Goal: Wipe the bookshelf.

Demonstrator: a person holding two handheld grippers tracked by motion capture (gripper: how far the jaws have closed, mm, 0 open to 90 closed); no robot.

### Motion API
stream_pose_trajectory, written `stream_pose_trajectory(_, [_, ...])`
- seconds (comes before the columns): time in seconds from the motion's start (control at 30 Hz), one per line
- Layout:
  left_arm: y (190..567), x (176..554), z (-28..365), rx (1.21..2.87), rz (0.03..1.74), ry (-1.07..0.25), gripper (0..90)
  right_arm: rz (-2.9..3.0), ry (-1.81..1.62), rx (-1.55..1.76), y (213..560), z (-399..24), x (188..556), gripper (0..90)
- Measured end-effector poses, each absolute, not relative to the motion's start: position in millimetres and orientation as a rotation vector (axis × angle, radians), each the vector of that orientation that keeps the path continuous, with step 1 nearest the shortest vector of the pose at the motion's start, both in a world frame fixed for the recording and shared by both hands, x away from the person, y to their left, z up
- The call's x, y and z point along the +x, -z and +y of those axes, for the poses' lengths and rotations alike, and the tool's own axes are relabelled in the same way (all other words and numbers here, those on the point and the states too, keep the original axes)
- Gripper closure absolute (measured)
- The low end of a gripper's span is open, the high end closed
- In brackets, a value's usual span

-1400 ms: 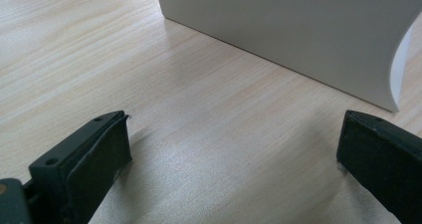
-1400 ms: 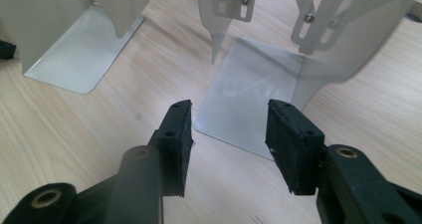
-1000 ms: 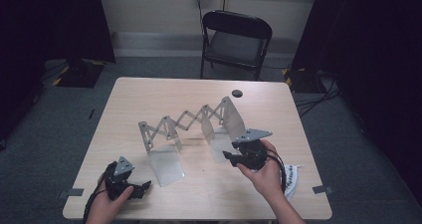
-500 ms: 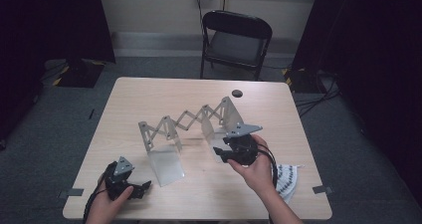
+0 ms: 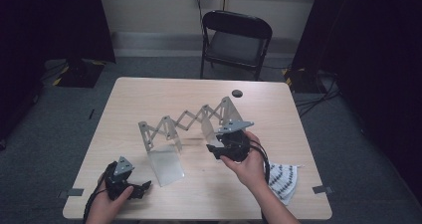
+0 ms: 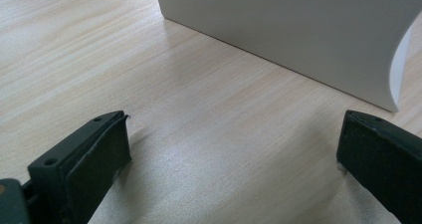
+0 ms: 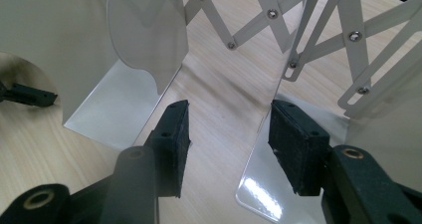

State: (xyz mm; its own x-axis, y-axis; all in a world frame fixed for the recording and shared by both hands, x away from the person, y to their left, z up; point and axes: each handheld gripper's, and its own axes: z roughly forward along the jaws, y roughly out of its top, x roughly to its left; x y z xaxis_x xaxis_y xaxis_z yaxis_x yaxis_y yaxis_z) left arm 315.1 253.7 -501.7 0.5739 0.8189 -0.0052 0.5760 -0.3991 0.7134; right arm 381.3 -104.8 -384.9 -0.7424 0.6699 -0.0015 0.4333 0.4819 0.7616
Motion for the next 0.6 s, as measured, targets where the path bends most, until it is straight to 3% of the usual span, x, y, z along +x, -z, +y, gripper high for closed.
stream_pose_trajectory(0.6, [502, 315, 254, 2.124, 1.106, -0.457, 0.0, 2.430, -1.129, 0.911, 382, -93, 385, 51.4])
